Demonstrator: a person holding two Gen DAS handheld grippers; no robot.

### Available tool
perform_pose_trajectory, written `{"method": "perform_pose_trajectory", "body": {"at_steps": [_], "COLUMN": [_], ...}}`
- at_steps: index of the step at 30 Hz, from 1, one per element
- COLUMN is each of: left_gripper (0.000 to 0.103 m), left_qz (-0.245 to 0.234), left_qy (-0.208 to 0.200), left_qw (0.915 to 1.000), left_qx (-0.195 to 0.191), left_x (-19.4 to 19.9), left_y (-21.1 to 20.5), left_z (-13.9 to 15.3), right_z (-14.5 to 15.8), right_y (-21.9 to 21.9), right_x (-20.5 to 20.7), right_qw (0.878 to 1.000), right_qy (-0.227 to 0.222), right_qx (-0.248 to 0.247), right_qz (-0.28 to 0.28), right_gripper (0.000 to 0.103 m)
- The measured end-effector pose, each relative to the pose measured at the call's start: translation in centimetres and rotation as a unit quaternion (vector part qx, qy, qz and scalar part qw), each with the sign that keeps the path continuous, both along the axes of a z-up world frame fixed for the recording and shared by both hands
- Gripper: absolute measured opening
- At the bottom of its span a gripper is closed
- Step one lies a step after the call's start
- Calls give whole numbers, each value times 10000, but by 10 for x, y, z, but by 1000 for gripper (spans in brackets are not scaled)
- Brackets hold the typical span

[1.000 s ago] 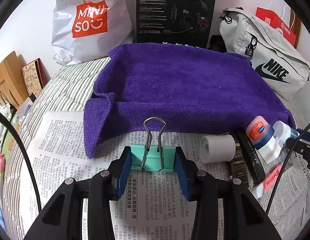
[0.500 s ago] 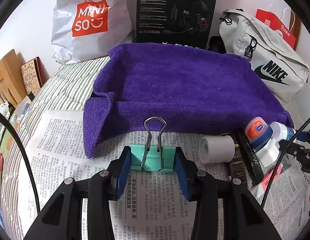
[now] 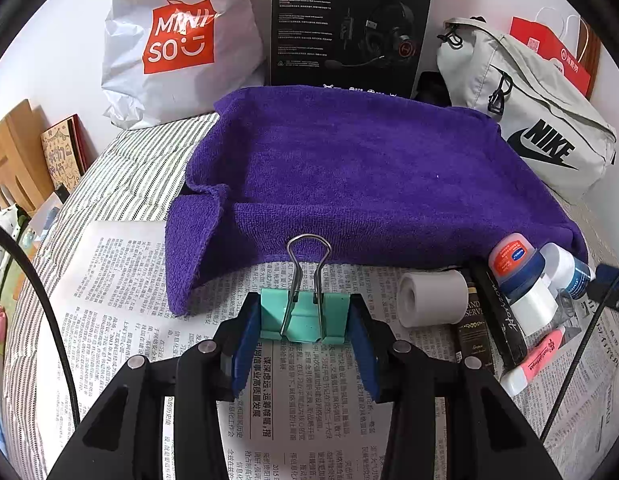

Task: Organize rigid objects
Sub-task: 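Grasp the white-and-blue balm stick with the right gripper while the left holds the clip, then carry the balm stick onto the purple towel and open the right gripper while the left carries the clip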

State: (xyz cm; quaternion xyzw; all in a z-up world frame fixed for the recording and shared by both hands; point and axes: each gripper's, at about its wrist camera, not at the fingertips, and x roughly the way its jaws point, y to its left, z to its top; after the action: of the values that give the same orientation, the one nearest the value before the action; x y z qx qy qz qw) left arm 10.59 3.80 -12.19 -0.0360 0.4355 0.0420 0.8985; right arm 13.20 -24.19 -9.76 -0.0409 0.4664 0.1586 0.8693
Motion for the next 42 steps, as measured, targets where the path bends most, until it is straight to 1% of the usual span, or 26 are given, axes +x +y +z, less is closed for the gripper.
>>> {"method": "perform_pose_trajectory", "body": {"at_steps": [2, 4, 10, 12, 13, 14, 17, 19, 21, 22, 23, 24, 25, 27, 29, 32, 34, 36, 40, 42], "left_gripper": [40, 40, 40, 40, 40, 40, 40, 40, 40, 40, 41, 41, 41, 41, 41, 42, 42, 42, 42, 42], "left_qz": [0, 0, -5, -3, -3, -4, -8, -9, -8, -8, -10, -12, -15, -19, -24, -30, -29, -29, -29, -29], "left_qy": [-2, -3, -1, -4, -7, -6, -5, -5, -5, -6, -5, -6, -6, -2, -1, -1, 2, 3, 4, 5], "left_qw": [10000, 10000, 10000, 10000, 10000, 10000, 10000, 10000, 10000, 10000, 10000, 10000, 10000, 10000, 10000, 10000, 10000, 10000, 10000, 10000], "left_qx": [-8, -15, -10, -22, -34, -30, -26, -34, -44, -49, -57, -65, -74, -69, -70, -82, -70, -68, -61, -63], "left_x": [0, 0, 0, 0, 0, 0, 0, 0, 0, 0, 0, 0, 0, 0, 0, 0, 0, 0, 0, 0], "left_y": [0, 0, 0, 0, 0, 0, 0, 0, 0, 0, 0, 1, 1, 1, 1, 1, 0, 0, 0, 0], "left_z": [0, 0, 0, 0, 0, 0, 0, 0, 0, 1, 1, 1, 1, 1, 1, 1, 1, 1, 1, 1], "right_z": [-1, -5, -12, -16, -17, -17, -18, -22, -24, -23, -22, -20, -19, -17, -16, -14, -15, -16, -20, -23], "right_y": [4, 9, 20, 23, 24, 24, 24, 25, 29, 32, 33, 33, 31, 23, 11, -5, -10, -11, -2, 1], "right_x": [7, 15, 30, 30, 28, 28, 29, 34, 37, 37, 35, 32, 29, 23, 17, 7, 1, -4, -9, -7], "right_qw": [9999, 9997, 9973, 9963, 9956, 9953, 9949, 9932, 9923, 9924, 9920, 9924, 9933, 9941, 9943, 9958, 9958, 9960, 9974, 9973], "right_qy": [-70, 26, 297, 381, 455, 499, 568, 750, 815, 798, 804, 798, 787, 779, 823, 756, 741, 746, 686, 695], "right_qx": [-52, -72, 300, 316, 360, 388, 462, 605, 642, 625, 616, 542, 455, 481, 570, 513, 505, 427, 39, -80], "right_qz": [97, 226, 596, 697, 737, 730, 695, 657, 670, 700, 748, 764, 715, 587, 369, -30, -178, -233, -209, -215], "right_gripper": [59, 59, 59, 57, 50, 48, 48, 48, 48, 46, 41, 40, 40, 40, 40, 40, 40, 40, 40, 40]}}
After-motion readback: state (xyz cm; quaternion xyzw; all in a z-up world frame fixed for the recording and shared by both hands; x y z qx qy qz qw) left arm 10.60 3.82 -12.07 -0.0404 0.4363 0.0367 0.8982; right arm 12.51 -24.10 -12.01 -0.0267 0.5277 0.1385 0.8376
